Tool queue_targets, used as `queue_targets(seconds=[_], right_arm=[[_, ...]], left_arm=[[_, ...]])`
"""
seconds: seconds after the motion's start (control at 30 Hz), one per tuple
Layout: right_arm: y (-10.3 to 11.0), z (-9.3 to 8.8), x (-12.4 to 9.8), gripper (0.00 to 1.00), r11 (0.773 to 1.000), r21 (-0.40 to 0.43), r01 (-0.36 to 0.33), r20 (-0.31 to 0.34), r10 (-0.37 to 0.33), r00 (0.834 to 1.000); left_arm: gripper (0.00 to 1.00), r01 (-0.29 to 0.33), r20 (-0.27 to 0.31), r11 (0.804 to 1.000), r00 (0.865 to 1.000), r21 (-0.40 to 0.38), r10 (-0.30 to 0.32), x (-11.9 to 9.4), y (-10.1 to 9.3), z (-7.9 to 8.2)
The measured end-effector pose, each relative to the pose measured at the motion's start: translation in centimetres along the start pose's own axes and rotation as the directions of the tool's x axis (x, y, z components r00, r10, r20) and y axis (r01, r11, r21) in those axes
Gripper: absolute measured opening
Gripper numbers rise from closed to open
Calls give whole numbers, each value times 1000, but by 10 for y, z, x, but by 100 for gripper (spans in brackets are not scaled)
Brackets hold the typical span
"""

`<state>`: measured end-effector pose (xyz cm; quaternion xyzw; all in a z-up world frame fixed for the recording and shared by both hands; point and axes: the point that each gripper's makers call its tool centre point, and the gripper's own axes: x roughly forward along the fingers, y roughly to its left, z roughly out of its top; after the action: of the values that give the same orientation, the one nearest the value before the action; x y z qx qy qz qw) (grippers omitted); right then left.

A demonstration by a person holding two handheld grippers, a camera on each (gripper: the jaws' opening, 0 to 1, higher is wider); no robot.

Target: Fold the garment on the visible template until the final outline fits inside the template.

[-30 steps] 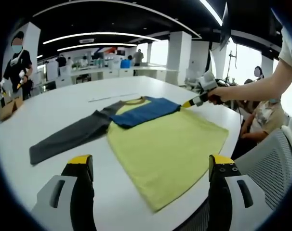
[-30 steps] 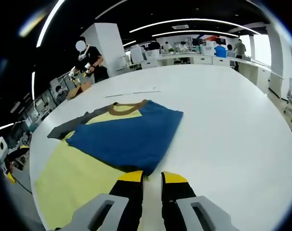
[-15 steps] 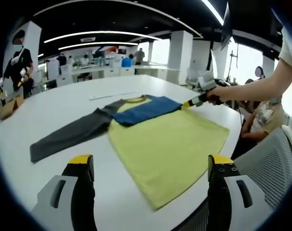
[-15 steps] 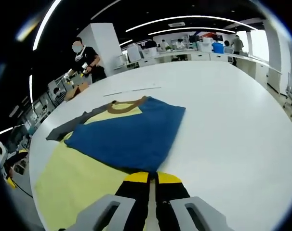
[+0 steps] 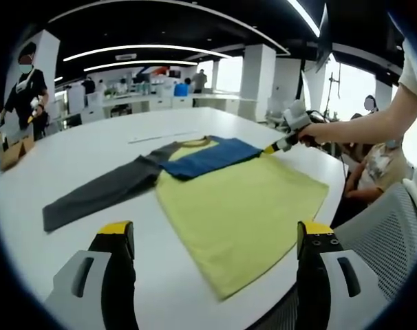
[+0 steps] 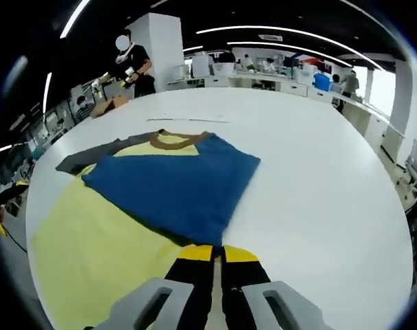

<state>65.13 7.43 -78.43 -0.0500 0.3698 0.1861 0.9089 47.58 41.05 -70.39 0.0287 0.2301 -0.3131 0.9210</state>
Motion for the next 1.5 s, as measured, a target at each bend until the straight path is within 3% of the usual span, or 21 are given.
queue_targets(seconds=[0.33, 0.93, 1.13, 1.2, 1.33, 1.5], right_arm=[[-8, -1, 2, 0, 997, -73, 26, -15, -27, 1000], [-25, -4, -2, 0, 997, -74, 35, -30, -38, 999], [-19, 1, -6, 0, 1000, -27, 10, 9, -9, 1000], [-17, 4, -9, 6, 1000, -21, -4, 30, 5, 1000], [-6, 16, -18, 31, 999, -18, -36, 85, 38, 996], [12, 29, -29, 51, 994, -29, -101, 140, 104, 985]], left_arm=[[95, -15, -5, 1000, 1000, 1, 15, -2, 6, -1], [95, -22, -12, 1000, 1000, 4, 22, -1, 13, 0], [95, -25, -12, 1000, 1000, 3, 25, 0, 17, 0], [95, -25, -14, 1000, 1000, 5, 26, 0, 17, 0], [96, -31, -13, 1000, 999, 5, 31, 0, 21, 2], [96, -38, -8, 999, 999, 6, 38, -1, 27, 4]])
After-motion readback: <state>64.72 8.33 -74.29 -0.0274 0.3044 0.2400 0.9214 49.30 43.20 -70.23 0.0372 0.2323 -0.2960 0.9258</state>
